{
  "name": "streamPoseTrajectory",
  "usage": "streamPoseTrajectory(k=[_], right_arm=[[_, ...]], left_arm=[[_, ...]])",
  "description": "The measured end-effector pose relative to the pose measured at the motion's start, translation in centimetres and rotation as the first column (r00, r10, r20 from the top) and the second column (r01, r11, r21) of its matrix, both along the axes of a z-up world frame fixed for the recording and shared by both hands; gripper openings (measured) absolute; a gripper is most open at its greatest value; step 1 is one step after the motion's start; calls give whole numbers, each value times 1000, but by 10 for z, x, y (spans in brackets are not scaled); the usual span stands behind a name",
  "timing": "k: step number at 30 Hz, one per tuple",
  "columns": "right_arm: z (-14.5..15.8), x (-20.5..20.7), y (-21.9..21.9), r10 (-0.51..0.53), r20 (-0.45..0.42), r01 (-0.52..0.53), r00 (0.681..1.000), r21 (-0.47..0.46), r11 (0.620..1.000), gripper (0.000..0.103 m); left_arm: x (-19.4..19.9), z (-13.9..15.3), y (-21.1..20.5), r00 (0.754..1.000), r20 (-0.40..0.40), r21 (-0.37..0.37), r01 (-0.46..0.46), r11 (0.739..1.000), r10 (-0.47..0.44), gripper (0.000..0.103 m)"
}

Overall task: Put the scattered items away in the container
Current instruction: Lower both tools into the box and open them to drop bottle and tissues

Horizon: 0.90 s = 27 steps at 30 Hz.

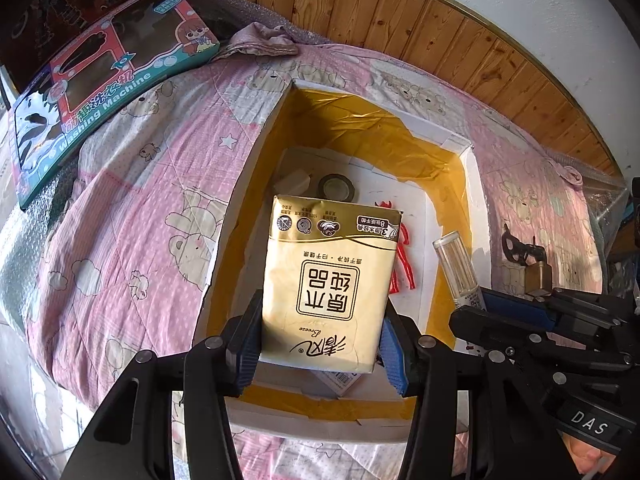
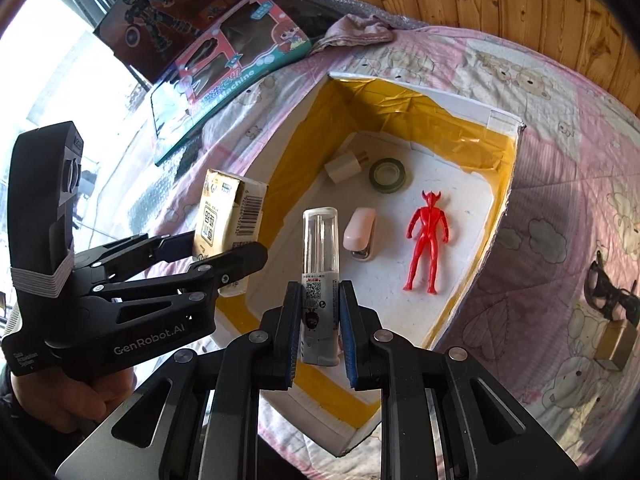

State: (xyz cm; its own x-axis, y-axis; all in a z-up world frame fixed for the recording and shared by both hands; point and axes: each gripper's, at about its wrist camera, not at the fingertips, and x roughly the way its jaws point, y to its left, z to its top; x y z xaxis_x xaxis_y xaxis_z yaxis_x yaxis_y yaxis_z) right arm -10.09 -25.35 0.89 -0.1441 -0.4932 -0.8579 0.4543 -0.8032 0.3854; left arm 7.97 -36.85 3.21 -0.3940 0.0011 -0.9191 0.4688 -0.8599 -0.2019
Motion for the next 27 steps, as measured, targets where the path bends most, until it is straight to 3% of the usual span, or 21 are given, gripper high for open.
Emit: streamPoseTrajectory(k=[6, 27], right_arm=[[-15, -12, -2, -8, 37, 8, 999, 16, 1000, 19], [-49, -29, -11, -27, 107, 17, 994, 88, 996, 20]], left_arm=[[-1, -11, -9, 1000, 12, 99, -28, 995, 27, 52], [-44, -33, -24, 992, 121, 23, 22, 999, -25, 53]])
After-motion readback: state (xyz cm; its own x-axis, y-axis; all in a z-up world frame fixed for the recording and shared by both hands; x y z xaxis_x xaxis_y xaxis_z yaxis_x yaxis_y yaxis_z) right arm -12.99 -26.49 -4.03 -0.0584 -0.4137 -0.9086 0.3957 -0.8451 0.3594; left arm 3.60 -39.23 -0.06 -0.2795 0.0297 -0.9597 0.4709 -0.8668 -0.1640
